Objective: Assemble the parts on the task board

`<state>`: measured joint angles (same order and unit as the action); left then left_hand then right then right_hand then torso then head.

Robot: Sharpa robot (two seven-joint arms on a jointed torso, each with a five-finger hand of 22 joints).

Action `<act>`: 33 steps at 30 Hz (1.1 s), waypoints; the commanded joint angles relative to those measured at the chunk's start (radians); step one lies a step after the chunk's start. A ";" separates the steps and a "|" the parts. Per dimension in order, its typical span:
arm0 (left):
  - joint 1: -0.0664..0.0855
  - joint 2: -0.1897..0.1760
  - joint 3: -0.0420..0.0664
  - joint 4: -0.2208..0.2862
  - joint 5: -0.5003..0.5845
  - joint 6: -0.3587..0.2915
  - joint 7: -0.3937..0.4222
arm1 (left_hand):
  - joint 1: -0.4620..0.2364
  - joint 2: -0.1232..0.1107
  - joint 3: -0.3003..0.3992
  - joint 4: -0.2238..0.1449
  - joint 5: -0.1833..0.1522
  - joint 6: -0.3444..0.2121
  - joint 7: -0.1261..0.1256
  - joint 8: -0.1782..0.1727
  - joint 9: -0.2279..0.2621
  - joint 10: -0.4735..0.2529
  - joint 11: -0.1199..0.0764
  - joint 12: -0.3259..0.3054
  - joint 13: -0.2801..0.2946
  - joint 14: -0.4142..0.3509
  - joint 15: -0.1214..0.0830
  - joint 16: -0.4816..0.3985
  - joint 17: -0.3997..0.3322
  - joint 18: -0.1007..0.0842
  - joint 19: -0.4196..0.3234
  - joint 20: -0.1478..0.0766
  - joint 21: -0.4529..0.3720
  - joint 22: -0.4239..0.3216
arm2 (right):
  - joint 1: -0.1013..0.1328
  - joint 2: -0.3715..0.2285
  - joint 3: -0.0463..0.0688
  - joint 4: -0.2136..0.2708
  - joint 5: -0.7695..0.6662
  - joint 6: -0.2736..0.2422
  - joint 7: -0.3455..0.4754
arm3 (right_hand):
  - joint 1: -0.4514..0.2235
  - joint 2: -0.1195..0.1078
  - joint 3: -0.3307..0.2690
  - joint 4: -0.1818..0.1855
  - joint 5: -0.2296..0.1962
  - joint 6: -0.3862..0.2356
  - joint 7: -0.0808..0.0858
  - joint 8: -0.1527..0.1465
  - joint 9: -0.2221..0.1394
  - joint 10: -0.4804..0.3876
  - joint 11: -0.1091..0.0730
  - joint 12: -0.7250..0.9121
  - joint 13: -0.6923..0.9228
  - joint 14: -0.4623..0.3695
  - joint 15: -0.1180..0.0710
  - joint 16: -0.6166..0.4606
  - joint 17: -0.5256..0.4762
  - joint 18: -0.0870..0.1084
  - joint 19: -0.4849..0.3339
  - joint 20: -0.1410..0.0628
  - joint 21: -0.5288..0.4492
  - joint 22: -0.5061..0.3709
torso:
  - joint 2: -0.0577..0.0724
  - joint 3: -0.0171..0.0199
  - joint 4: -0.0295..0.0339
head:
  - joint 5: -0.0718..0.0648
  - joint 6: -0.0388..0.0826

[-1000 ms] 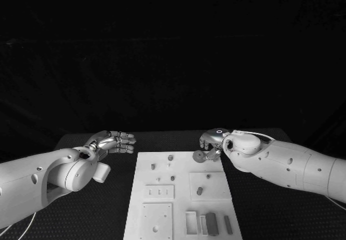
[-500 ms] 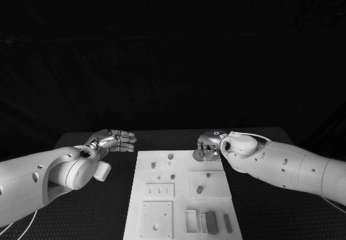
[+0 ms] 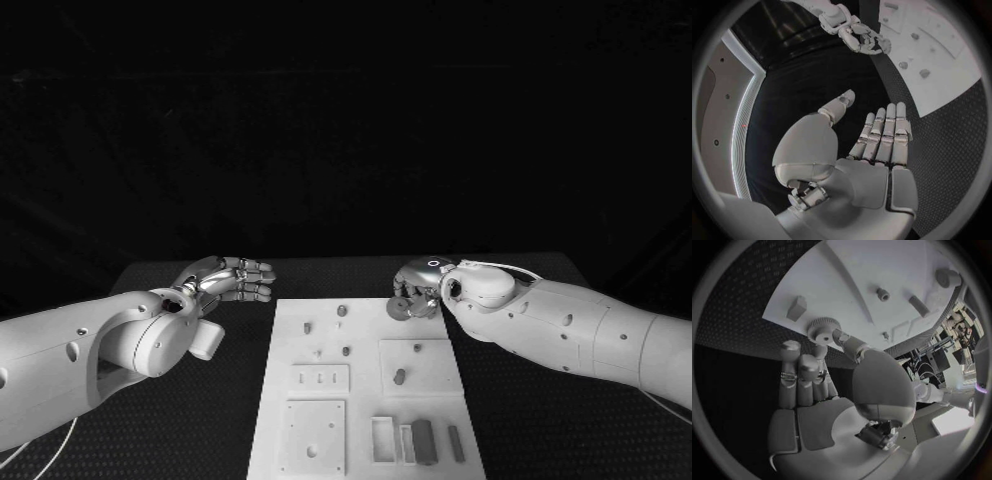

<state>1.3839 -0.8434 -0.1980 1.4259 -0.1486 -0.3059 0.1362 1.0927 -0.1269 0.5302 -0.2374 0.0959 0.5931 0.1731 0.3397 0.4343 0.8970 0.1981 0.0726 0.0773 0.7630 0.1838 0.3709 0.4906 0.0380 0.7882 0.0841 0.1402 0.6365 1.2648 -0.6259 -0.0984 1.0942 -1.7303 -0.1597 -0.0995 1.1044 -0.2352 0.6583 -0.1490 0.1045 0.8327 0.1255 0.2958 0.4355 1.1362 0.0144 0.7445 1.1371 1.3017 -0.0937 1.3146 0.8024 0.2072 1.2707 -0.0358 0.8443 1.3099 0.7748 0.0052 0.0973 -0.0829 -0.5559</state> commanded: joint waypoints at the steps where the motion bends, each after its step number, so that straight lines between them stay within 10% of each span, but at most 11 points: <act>1: 0.002 -0.001 0.001 0.006 -0.003 0.014 0.009 | 0.001 -0.002 -0.002 0.006 -0.005 0.007 0.051 0.002 0.000 -0.002 -0.006 -0.004 -0.001 0.000 0.006 -0.005 0.001 0.015 0.001 0.005 -0.005 0.001 | -0.001 0.003 0.000 -0.006 -0.005 0.004 0.009 | -0.009 0.004 0.005 0.002 -0.003 -0.008 0.002 -0.005 -0.002 -0.006 0.001 0.012 0.013 0.001 -0.001 0.006 0.002 0.055 0.000 -0.008 0.007 0.021 | 0.000 -0.0002 0.0001 | 0.000 -0.002; 33: 0.002 -0.002 0.003 0.010 -0.005 0.015 0.008 | 0.000 -0.003 -0.002 0.007 -0.004 0.006 0.052 0.001 0.000 -0.003 -0.006 -0.004 -0.002 0.000 0.006 -0.008 0.003 0.015 0.001 0.005 -0.006 0.002 | -0.019 0.032 -0.004 -0.057 0.002 0.043 0.025 | -0.027 0.008 0.008 0.030 -0.003 -0.011 0.008 -0.008 -0.007 -0.012 0.006 0.059 0.058 -0.002 0.004 0.029 0.017 0.055 -0.002 -0.011 0.030 0.021 | -0.001 0.0011 -0.0007 | 0.007 -0.023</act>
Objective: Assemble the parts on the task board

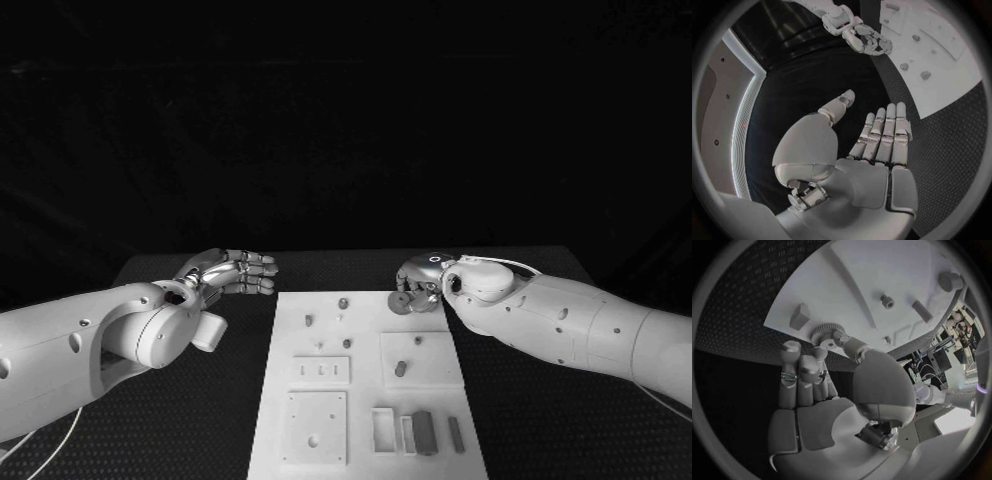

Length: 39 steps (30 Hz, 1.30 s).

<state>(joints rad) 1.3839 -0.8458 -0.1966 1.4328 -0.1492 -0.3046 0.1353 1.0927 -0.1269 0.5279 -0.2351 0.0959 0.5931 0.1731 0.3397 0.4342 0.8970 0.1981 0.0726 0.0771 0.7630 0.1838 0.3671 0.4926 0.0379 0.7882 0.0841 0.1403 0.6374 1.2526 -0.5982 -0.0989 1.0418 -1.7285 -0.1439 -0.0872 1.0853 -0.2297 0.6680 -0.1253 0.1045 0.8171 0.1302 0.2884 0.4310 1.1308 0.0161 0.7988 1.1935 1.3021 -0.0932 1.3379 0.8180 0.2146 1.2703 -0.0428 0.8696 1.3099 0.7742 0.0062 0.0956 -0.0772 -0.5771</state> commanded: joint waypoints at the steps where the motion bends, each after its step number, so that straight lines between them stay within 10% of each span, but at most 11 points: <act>1: 0.002 0.000 0.001 0.004 -0.004 0.013 0.008 | 0.000 -0.003 0.000 0.005 -0.004 0.006 0.052 0.001 0.000 -0.003 -0.006 -0.004 -0.002 0.000 0.006 -0.004 0.001 0.015 0.001 0.005 -0.006 0.001 | -0.007 0.005 -0.003 -0.005 0.001 0.028 0.013 | -0.009 0.003 -0.002 0.008 -0.003 0.006 0.004 -0.001 -0.002 -0.007 0.004 0.006 0.003 -0.002 0.004 0.006 0.002 0.047 -0.002 -0.004 0.005 0.021 | 0.000 0.0000 0.0010 | 0.001 -0.003; 21: 0.002 -0.002 0.002 0.007 -0.005 0.014 0.007 | 0.001 -0.004 0.000 0.004 -0.004 0.006 0.051 0.000 0.000 -0.004 -0.006 -0.004 -0.002 0.000 0.006 -0.005 0.002 0.015 0.001 0.005 -0.007 0.002 | -0.014 0.014 -0.008 -0.018 0.010 0.072 0.017 | -0.043 -0.009 -0.011 0.037 -0.003 0.014 0.008 0.002 -0.003 -0.012 0.008 0.019 0.015 -0.006 0.008 0.016 0.009 0.047 -0.008 -0.004 0.018 0.021 | -0.001 0.0003 0.0001 | 0.002 -0.010; 39: 0.003 -0.005 0.002 0.012 -0.007 0.013 0.004 | 0.002 -0.004 0.000 0.005 -0.004 0.005 0.052 0.000 -0.001 -0.005 -0.006 -0.004 -0.002 0.000 0.006 -0.005 0.003 0.015 0.001 0.005 -0.007 0.002 | -0.025 0.025 -0.025 -0.042 0.000 0.151 0.019 | -0.033 0.057 -0.015 0.005 -0.004 0.041 0.009 0.014 0.000 -0.015 0.009 0.036 0.026 -0.011 0.009 0.023 0.016 0.047 -0.019 -0.004 0.034 0.021 | -0.001 0.0005 -0.0002 | 0.004 -0.018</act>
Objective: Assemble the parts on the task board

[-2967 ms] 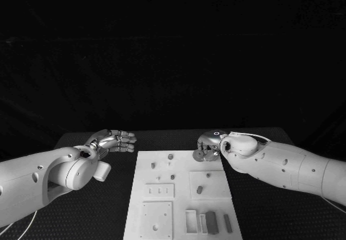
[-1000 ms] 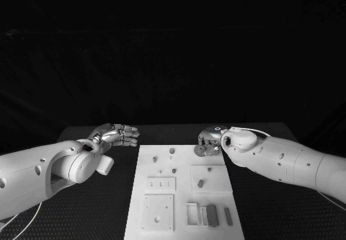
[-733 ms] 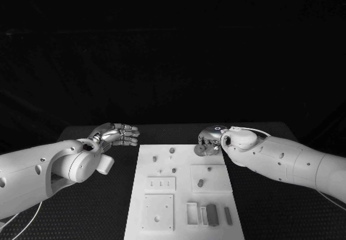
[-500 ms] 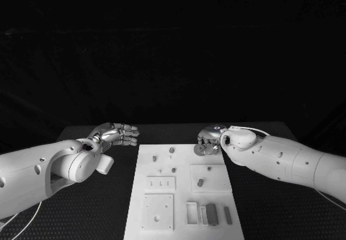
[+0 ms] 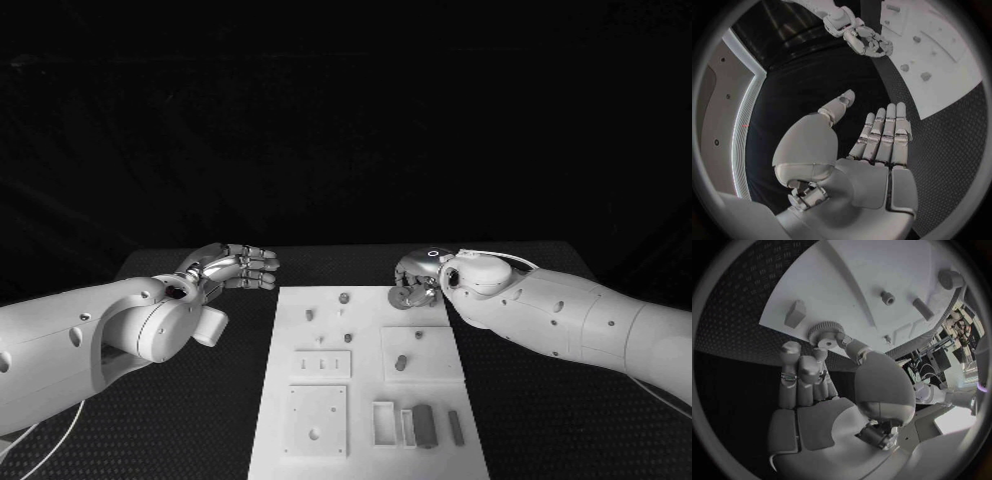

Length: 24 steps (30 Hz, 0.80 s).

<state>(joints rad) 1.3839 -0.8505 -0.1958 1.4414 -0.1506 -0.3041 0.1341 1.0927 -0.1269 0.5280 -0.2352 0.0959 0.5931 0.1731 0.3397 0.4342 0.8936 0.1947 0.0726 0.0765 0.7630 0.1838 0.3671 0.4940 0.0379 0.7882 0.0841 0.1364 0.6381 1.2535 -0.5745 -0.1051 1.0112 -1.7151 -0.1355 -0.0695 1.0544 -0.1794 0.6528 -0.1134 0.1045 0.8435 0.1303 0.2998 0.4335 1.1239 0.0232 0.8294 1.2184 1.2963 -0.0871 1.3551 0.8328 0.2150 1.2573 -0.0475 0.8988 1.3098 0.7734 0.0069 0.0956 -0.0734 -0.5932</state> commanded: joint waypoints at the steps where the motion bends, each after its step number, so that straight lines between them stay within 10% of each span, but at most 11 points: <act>1: 0.003 0.000 0.001 0.004 -0.005 0.013 0.005 | 0.002 -0.004 0.000 0.005 -0.004 0.005 0.052 0.000 -0.001 -0.001 -0.002 -0.004 -0.001 0.000 0.006 -0.005 0.002 0.015 0.001 0.005 -0.003 0.001 | -0.027 0.002 -0.021 -0.013 -0.013 0.145 0.001 | -0.004 0.006 -0.001 -0.008 -0.004 0.015 0.009 0.002 -0.002 -0.008 0.002 0.006 0.001 -0.005 0.003 0.006 0.001 0.047 -0.007 0.001 0.005 0.021 | 0.000 -0.0001 -0.0004 | 0.000 -0.002; 24: 0.003 0.003 0.001 0.000 -0.008 0.012 0.006 | 0.001 -0.004 0.001 0.006 -0.004 0.005 0.052 0.000 -0.001 -0.002 -0.002 -0.004 -0.001 0.000 0.006 -0.006 0.002 0.015 0.001 0.005 -0.004 0.002 | -0.030 0.002 -0.030 -0.018 -0.022 0.115 0.003 | -0.007 0.052 0.000 -0.034 -0.003 0.052 0.003 0.018 0.004 0.000 -0.003 0.031 0.013 -0.007 -0.001 0.009 0.004 0.047 -0.014 0.004 0.014 0.021 | 0.000 0.0012 -0.0014 | -0.004 -0.008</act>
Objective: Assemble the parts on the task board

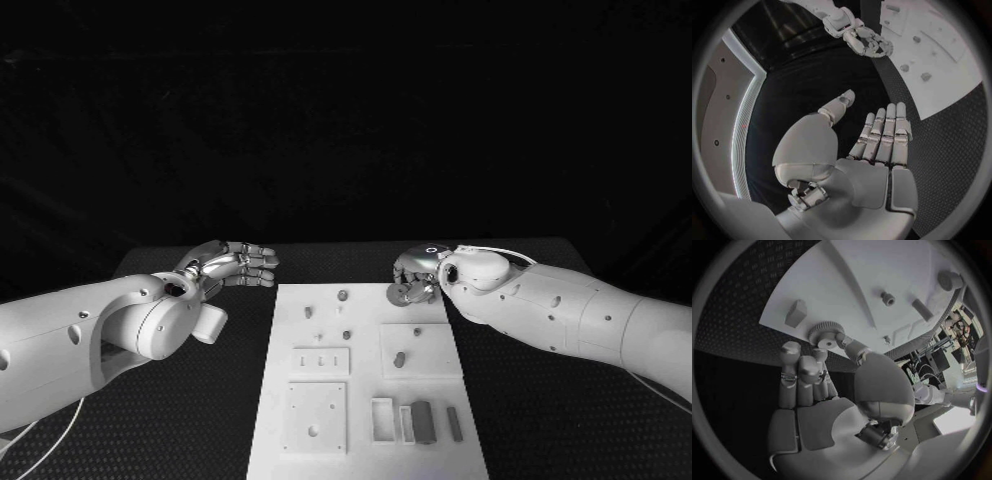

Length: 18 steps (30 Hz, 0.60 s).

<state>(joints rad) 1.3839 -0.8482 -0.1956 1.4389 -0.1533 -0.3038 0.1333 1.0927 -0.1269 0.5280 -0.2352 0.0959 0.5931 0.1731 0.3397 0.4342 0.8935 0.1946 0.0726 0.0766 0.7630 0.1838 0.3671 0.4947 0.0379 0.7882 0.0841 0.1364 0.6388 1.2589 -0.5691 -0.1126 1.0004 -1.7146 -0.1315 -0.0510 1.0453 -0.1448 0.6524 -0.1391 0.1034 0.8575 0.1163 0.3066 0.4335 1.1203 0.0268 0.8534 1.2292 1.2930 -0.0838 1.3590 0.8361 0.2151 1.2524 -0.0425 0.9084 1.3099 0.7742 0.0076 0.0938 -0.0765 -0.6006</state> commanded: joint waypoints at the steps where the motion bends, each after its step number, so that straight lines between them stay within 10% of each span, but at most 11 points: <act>1: 0.003 0.000 0.001 0.003 -0.005 0.011 0.008 | 0.001 -0.004 0.000 0.006 -0.004 0.005 0.052 0.000 -0.001 -0.002 -0.002 -0.004 -0.002 0.000 0.006 -0.006 0.002 0.015 0.001 0.005 -0.004 0.001 | -0.035 -0.005 -0.022 -0.005 -0.034 0.091 -0.020 | 0.000 0.023 0.000 -0.014 -0.002 0.048 0.014 0.016 0.007 0.004 -0.009 0.012 0.004 -0.004 -0.008 0.005 0.002 0.047 -0.010 0.000 0.006 0.020 | -0.001 0.0005 0.0002 | -0.001 0.000; 18: 0.003 -0.006 0.001 0.009 -0.005 0.006 0.009 | 0.001 -0.004 0.000 0.007 -0.004 0.005 0.053 0.000 -0.001 -0.002 -0.002 -0.004 -0.002 0.000 0.006 -0.007 0.002 0.015 0.001 0.005 -0.004 0.001 | -0.023 -0.041 -0.012 0.095 -0.177 -0.059 -0.088 | -0.012 0.026 0.003 -0.043 -0.001 0.085 -0.001 0.034 0.028 0.014 -0.024 0.030 0.004 0.000 -0.021 0.011 0.005 0.047 -0.004 -0.002 0.017 0.019 | -0.002 -0.0010 -0.0001 | -0.003 0.009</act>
<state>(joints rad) 1.3839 -0.8546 -0.1958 1.4443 -0.1541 -0.3043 0.1333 1.0927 -0.1269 0.5280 -0.2352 0.0959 0.5931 0.1731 0.3397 0.4342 0.8934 0.1946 0.0726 0.0767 0.7630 0.1838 0.3632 0.4954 0.0379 0.7882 0.0841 0.1364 0.6385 1.2412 -0.6090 -0.1207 1.0869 -1.8169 -0.2116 -0.1060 1.0343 -0.1206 0.6542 -0.1754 0.1006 0.8678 0.1061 0.3378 0.4522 1.1313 0.0086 0.8791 1.2338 1.2946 -0.1000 1.3629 0.8402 0.2151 1.2485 -0.0430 0.9199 1.3099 0.7729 0.0070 0.0938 -0.0778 -0.5937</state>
